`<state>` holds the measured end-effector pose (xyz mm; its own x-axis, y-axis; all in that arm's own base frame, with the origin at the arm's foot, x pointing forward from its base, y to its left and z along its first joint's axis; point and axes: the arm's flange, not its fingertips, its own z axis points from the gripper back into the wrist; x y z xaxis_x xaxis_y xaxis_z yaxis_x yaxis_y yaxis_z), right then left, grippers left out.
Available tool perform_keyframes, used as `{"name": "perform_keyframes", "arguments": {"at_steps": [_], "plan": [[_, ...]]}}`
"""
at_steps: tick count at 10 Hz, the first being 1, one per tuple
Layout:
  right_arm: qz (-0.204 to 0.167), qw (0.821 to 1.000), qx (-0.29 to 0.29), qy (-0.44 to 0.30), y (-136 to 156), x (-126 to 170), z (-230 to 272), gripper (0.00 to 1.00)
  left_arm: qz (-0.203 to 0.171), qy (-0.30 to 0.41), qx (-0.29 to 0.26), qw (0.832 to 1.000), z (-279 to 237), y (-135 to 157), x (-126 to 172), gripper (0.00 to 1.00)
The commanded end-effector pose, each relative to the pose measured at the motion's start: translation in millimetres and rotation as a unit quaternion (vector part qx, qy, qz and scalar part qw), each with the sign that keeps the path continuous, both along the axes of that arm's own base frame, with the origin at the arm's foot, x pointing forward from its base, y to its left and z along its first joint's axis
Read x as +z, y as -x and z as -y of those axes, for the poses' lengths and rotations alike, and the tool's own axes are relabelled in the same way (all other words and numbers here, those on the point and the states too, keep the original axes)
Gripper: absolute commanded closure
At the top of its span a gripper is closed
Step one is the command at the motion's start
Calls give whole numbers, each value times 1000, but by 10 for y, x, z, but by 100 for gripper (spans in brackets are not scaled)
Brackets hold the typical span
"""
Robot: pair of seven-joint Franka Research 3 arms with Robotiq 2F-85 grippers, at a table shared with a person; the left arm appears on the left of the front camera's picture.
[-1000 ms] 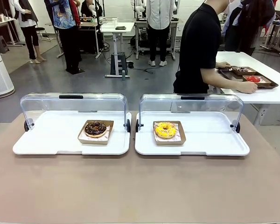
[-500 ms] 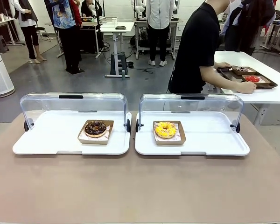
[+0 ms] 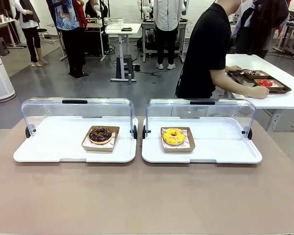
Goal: Provide the desired donut to the person.
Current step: Place the picked Paper togo box onto the Handle tray extended by the person.
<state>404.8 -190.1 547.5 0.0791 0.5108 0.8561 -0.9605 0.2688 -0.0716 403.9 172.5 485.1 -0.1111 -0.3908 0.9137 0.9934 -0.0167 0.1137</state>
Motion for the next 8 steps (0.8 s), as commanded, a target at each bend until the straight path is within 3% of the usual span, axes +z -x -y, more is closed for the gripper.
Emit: {"name": "perform_keyframes", "arguments": {"at_steps": [1,8], "plan": [[0,1000,3,2,12,-2,-9,0,6,1,3,1000,-1,22,26,0],[0,1000,3,2,12,-2,-9,0,6,1,3,1000,-1,22,26,0]]}}
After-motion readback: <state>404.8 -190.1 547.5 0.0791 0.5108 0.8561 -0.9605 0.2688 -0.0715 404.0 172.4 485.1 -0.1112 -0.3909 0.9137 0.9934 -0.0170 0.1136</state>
